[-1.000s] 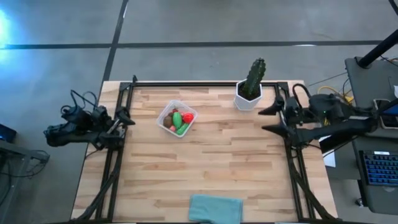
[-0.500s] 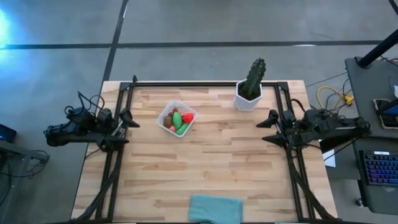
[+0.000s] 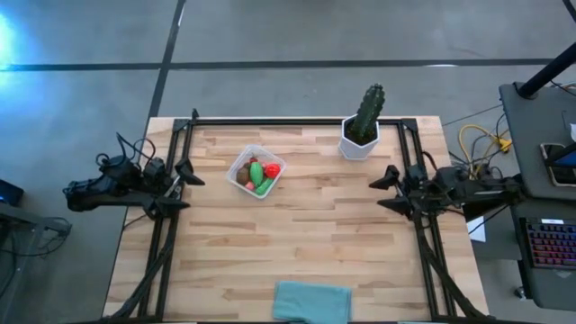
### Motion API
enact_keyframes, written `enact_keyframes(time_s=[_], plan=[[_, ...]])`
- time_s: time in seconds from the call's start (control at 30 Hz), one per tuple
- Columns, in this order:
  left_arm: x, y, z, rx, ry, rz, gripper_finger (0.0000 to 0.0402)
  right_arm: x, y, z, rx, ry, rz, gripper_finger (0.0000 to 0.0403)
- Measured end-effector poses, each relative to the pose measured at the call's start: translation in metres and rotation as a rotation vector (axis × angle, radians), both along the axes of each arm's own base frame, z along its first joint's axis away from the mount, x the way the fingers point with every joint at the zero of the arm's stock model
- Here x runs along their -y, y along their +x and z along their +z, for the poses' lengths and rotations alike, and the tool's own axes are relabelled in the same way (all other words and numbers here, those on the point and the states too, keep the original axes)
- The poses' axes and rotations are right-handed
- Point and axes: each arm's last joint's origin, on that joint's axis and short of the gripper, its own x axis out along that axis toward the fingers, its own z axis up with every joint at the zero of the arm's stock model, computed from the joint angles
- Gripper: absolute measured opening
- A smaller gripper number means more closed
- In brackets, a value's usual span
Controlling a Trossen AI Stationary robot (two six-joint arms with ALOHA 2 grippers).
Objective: Pick and placing Produce into tupperware
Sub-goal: Return to Home Position
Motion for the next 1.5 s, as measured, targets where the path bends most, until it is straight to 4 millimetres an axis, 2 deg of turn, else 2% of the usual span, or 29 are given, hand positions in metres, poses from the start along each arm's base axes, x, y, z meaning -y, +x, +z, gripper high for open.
enact_keyframes(time_s=[0.4,1.1,1.5], plan=[[0.0,0.002,-0.002,-0.014,0.001,0.0,0.0345,-0.001,0.009,-0.04,-0.127,-0.019,-0.008,0.0325],[0.0,0.008,-0.017,-0.056,0.002,0.0,0.0345,-0.001,0.009,-0.039,-0.124,-0.018,-0.007,0.0325],[0.0,0.008,-0.017,-0.055,0.002,0.0,0.0345,-0.001,0.009,-0.039,-0.124,-0.018,-0.007,0.0325]])
